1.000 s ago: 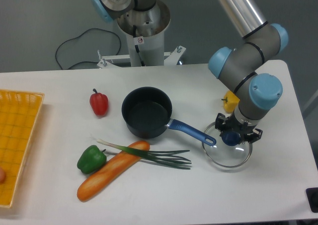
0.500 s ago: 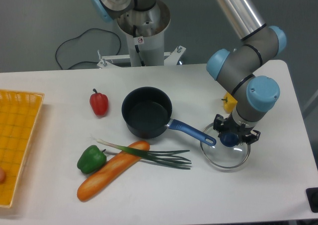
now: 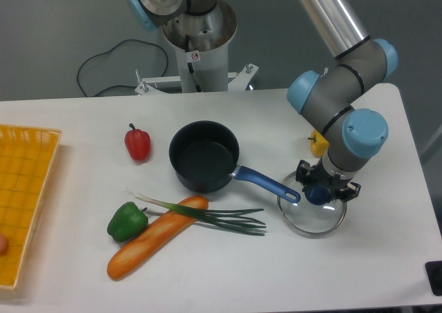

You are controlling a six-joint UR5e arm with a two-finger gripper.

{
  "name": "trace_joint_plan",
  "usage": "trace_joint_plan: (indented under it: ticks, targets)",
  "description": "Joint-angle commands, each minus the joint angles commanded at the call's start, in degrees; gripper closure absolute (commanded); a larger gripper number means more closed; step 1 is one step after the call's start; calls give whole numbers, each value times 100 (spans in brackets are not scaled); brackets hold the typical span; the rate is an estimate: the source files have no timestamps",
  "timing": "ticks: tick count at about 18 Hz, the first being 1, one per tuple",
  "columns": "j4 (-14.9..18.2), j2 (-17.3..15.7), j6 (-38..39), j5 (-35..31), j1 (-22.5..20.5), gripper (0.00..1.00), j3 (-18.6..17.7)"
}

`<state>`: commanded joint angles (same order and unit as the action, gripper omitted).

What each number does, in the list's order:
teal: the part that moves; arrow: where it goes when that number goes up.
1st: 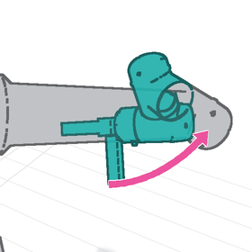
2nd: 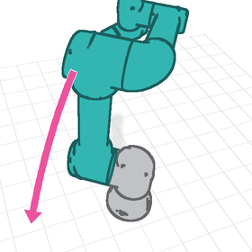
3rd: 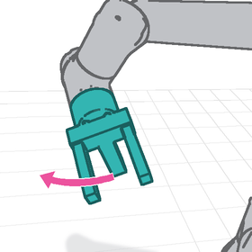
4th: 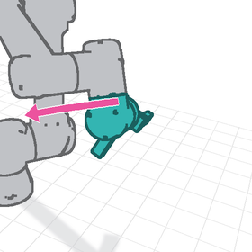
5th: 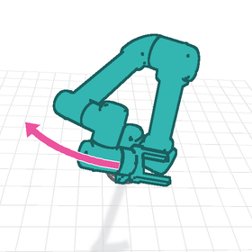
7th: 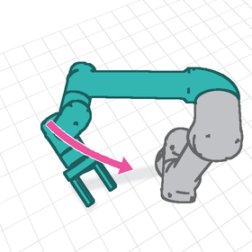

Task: Place the lid on the table

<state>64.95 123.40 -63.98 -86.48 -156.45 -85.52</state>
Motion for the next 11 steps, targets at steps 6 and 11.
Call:
trace_joint_plan:
  ticks: [6, 11]
  targets:
    - [0, 0, 0, 0, 0, 39, -9]
    - [0, 0, -9, 0, 0, 38, -17]
